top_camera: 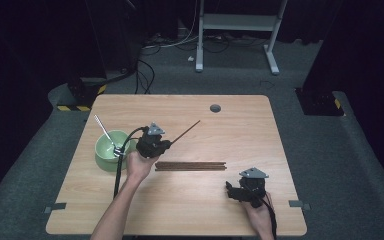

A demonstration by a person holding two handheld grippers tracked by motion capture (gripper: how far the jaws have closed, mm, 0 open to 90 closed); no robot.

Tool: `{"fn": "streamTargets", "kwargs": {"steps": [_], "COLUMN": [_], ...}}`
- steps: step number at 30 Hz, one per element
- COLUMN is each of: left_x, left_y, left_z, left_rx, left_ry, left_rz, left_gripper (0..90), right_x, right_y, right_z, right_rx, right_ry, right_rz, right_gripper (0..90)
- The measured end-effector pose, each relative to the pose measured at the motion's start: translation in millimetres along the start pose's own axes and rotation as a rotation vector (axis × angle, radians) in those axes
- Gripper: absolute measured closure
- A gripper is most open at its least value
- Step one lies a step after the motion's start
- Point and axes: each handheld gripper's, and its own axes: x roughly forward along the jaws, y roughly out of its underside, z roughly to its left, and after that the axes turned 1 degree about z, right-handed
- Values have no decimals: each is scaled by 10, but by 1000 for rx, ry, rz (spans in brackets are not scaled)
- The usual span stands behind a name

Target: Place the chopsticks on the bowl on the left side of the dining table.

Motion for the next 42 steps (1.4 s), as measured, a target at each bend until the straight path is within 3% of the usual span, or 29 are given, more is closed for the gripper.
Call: {"fn": "streamTargets", "kwargs": {"steps": [4, 12, 19, 25, 38, 42], "left_x": [-49, -179, -237, -309, -487, -545], "left_y": [-9, -9, 21, 72, 147, 160], "left_z": [6, 57, 68, 141, 223, 259], "left_rx": [16, -16, -1, -30, -16, -22], "left_ry": [-21, -10, -10, -8, -65, -72], "left_rz": [5, -17, -24, -46, -23, -36], "left_gripper": [845, 845, 845, 845, 845, 845], "right_x": [0, -6, -5, -5, -5, -5], "right_y": [0, 3, 3, 3, 3, 2], "right_z": [0, 3, 3, 3, 3, 3], "right_rx": [0, -11, -10, -10, -10, -10], "right_ry": [0, -7, -7, -7, -7, -7], "right_rz": [-1, -5, -5, -5, -5, -5], "right_gripper": [142, 167, 166, 166, 166, 166]}}
